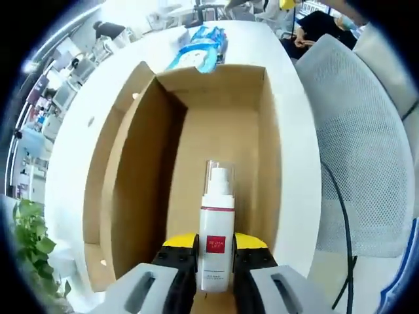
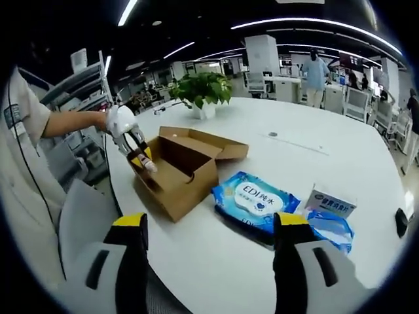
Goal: Operate the shoe box by opening the lid, removing the specified soft item, and placing it in the target area until the item is outside and the box remains undamaged.
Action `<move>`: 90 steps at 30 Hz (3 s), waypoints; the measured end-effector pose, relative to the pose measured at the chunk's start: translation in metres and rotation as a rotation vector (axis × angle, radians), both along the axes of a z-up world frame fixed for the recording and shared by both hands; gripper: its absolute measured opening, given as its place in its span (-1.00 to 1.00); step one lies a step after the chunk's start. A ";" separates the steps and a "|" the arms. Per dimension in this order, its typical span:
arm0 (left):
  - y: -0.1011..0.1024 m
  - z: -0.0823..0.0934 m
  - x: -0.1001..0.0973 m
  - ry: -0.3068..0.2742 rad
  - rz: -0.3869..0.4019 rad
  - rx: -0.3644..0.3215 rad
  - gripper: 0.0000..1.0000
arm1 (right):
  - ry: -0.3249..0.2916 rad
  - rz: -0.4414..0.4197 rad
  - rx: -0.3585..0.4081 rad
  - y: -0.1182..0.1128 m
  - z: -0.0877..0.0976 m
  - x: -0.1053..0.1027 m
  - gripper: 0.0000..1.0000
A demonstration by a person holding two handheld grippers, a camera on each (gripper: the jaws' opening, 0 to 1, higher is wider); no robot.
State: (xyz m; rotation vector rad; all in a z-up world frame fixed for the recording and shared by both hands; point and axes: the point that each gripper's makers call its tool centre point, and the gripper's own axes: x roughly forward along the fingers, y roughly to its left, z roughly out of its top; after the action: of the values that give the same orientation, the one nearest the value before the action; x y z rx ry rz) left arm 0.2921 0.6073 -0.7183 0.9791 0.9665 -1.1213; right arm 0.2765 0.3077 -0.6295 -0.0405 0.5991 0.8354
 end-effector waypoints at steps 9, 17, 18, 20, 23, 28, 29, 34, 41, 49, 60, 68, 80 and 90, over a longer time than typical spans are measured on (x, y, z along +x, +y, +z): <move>-0.025 0.025 0.007 -0.092 -0.009 -0.075 -0.64 | 0.029 0.027 0.077 0.031 0.004 -0.002 0.27; -0.049 0.040 0.001 -0.149 -0.009 -0.142 -0.64 | 0.049 0.058 0.112 0.053 0.006 -0.005 -0.01; -0.051 0.041 0.001 -0.159 -0.012 -0.148 -0.64 | 0.056 0.065 0.116 0.057 0.006 -0.007 -0.06; -0.057 0.044 -0.001 -0.173 -0.015 -0.163 -0.64 | 0.056 0.074 0.121 0.063 0.005 -0.008 -0.14; -0.065 0.047 0.000 -0.196 -0.018 -0.189 -0.64 | 0.066 0.070 0.149 0.071 0.007 -0.007 -0.15; -0.080 0.052 -0.001 -0.223 -0.025 -0.226 -0.64 | 0.097 0.042 0.209 0.082 0.011 -0.003 -0.23; -0.084 0.052 -0.003 -0.222 -0.027 -0.235 -0.64 | 0.099 0.040 0.213 0.084 0.011 -0.002 -0.26; -0.099 0.054 -0.007 -0.232 -0.040 -0.257 -0.64 | 0.114 0.039 0.236 0.092 0.011 0.001 -0.28; -0.119 0.060 -0.007 -0.262 -0.048 -0.306 -0.64 | 0.135 0.054 0.238 0.100 0.008 0.000 -0.28; -0.138 0.068 -0.011 -0.290 -0.055 -0.360 -0.64 | 0.143 0.054 0.246 0.103 0.009 0.002 -0.30; -0.160 0.071 -0.016 -0.319 -0.093 -0.408 -0.64 | 0.178 0.046 0.270 0.106 0.006 0.003 -0.48; -0.168 0.073 -0.017 -0.346 -0.110 -0.445 -0.63 | 0.269 0.043 0.315 0.112 0.003 -0.001 -0.56; -0.167 0.064 -0.016 -0.397 -0.157 -0.427 -0.62 | 0.369 0.033 0.311 0.115 -0.004 -0.005 -0.64; -0.166 0.066 -0.015 -0.376 -0.113 -0.458 -0.59 | 0.360 0.069 0.278 0.117 0.002 -0.004 -0.66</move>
State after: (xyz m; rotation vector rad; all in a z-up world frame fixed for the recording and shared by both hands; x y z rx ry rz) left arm 0.2770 0.4416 -0.6524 0.8309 0.3315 -1.1343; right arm 0.2724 0.4250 -0.6278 0.3505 0.8166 0.9953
